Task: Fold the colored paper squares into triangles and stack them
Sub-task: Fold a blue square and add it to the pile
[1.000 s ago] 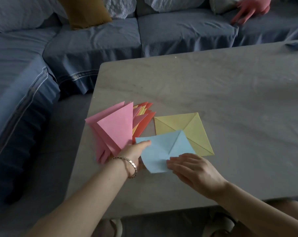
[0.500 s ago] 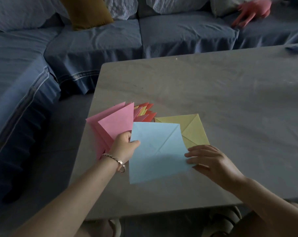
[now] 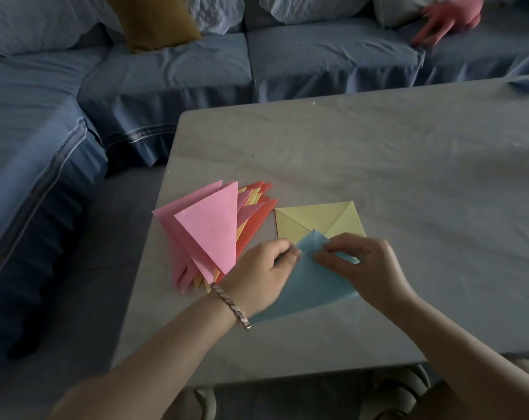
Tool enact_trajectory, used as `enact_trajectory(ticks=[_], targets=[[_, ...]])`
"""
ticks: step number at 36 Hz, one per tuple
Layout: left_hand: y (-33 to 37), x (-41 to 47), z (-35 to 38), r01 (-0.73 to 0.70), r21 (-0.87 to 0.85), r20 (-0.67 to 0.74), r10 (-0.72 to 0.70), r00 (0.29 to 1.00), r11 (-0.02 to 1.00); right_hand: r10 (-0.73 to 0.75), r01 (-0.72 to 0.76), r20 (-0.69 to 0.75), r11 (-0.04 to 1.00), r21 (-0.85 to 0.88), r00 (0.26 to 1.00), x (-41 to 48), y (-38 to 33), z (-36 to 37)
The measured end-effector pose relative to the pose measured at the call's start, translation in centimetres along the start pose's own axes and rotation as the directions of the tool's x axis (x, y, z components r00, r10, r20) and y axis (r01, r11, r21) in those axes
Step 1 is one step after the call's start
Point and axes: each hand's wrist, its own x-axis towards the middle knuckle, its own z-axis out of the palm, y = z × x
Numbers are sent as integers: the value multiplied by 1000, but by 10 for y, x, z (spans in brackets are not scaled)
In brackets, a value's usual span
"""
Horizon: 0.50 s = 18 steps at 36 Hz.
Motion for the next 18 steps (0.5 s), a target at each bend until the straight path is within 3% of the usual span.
enact_trajectory(ticks=[8,18], targets=[[13,-11,8,-82,20,-319,84,944,996,34,-35,-95,999,-4,995,-7,-7,6],[17,-14,12,-113,52,-430,125,894,992,70,-60,-179,996,62,981,-6,-21,10]])
